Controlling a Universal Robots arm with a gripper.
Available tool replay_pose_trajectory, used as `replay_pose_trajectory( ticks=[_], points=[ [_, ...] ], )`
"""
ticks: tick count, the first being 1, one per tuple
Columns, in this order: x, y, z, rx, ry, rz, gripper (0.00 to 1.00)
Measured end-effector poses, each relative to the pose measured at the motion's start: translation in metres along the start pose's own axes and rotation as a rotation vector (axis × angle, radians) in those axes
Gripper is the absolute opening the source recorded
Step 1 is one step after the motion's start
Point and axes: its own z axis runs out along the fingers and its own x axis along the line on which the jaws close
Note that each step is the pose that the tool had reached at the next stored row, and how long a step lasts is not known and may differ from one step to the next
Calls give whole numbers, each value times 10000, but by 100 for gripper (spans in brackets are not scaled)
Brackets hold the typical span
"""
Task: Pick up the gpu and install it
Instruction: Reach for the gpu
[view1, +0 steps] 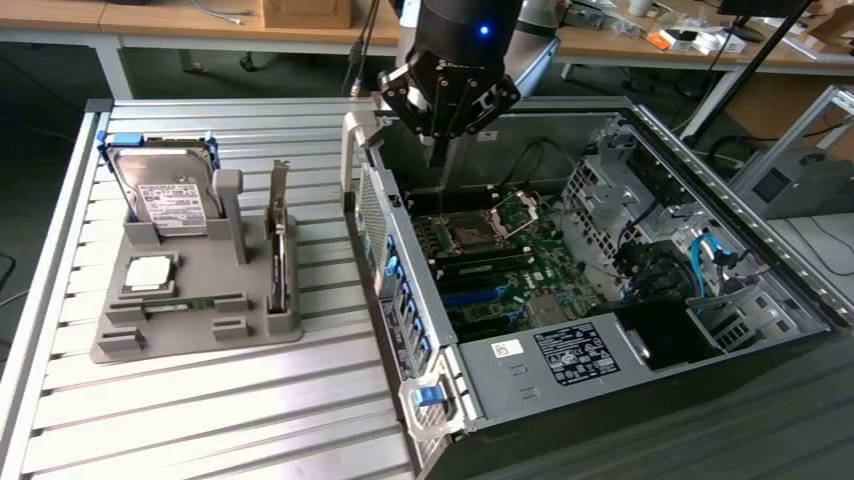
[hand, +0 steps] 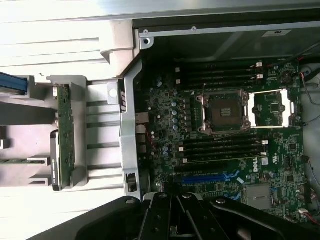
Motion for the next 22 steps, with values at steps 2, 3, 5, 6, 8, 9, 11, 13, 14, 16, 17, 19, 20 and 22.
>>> replay_pose_trajectory(
  ticks=[2, 3, 5, 6, 8, 9, 11, 13, 14, 16, 17, 19, 20, 22],
  points=[
    [3, 0, 0, -1, 0, 1, 11],
    [5, 0, 0, -1, 0, 1, 11],
    [10, -1, 0, -1, 0, 0, 11],
    [13, -1, 0, -1, 0, 1, 11],
    [20, -1, -1, 0, 0, 0, 11],
    [23, -2, 0, -1, 0, 0, 11],
    [26, -2, 0, -1, 0, 0, 11],
    [30, -2, -1, 0, 0, 0, 11],
    [35, -3, -1, -1, 0, 0, 11],
    [43, -3, -1, -1, 0, 0, 11],
    [45, -3, -1, -1, 0, 1, 11],
    [49, -4, -1, 0, 0, 0, 11],
    [51, -4, -1, -1, 0, 1, 11],
    [55, -4, -1, -1, 0, 1, 11]
  ],
)
